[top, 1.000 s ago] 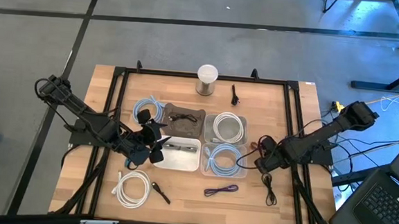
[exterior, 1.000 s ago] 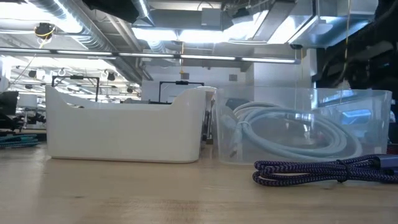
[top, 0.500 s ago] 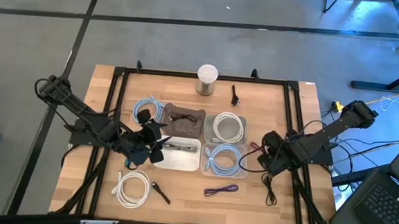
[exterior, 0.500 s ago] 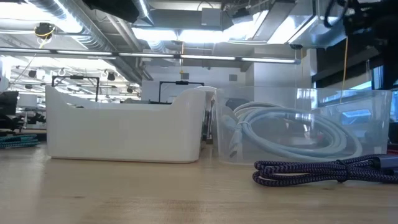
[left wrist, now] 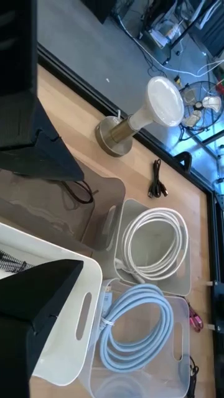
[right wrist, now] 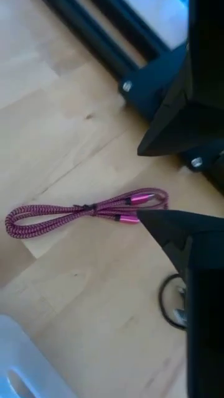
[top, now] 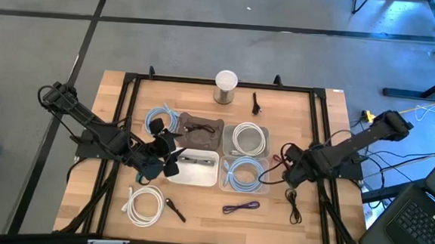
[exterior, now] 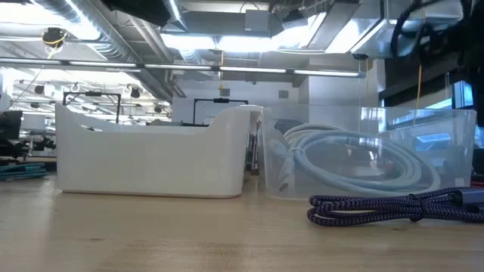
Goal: Pick & Place USB Port
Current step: Put the red patterned charger cable into the white bin
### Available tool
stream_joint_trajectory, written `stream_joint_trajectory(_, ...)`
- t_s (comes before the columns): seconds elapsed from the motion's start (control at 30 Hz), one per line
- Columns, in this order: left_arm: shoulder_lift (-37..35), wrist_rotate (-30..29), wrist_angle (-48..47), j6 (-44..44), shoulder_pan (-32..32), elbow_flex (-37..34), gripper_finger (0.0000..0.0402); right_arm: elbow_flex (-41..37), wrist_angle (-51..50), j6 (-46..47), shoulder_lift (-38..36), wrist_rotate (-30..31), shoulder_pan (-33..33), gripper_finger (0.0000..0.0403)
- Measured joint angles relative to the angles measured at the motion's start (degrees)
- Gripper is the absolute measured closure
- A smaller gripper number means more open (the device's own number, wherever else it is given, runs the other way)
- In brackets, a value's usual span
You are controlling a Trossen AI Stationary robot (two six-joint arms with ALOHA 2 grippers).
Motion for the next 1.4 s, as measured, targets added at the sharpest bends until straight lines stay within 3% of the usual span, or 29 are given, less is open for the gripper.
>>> stream_joint_trajectory(0.33,0.0,0.1,0.0,-0.4,0.0,0.0,0.0193,-15.3,18.2,-3.8,0.0,-4.4,-5.2,0.025)
stream_joint_trajectory(0.63,0.0,0.2,0.0,-0.7,0.0,0.0,0.0193,-21.0,28.1,-4.5,-0.3,-6.2,-6.5,0.0262)
stream_joint_trajectory(0.87,0.0,0.2,0.0,-0.7,0.0,0.0,0.0193,-17.6,27.1,-5.5,0.1,-6.1,-6.2,0.0385)
stream_joint_trajectory(1.03,0.0,0.2,0.0,-1.0,0.0,0.0,0.0193,-12.9,22.9,-4.0,0.1,-1.8,-2.9,0.0394)
stream_joint_trajectory(1.17,0.0,0.1,0.0,-1.0,0.0,0.0,0.0193,-7.6,14.0,1.0,0.1,3.2,0.5,0.0395)
stream_joint_trajectory(1.4,0.0,-0.7,0.0,-1.2,0.1,0.0,0.0193,4.3,-1.9,15.2,0.0,17.5,9.5,0.0395)
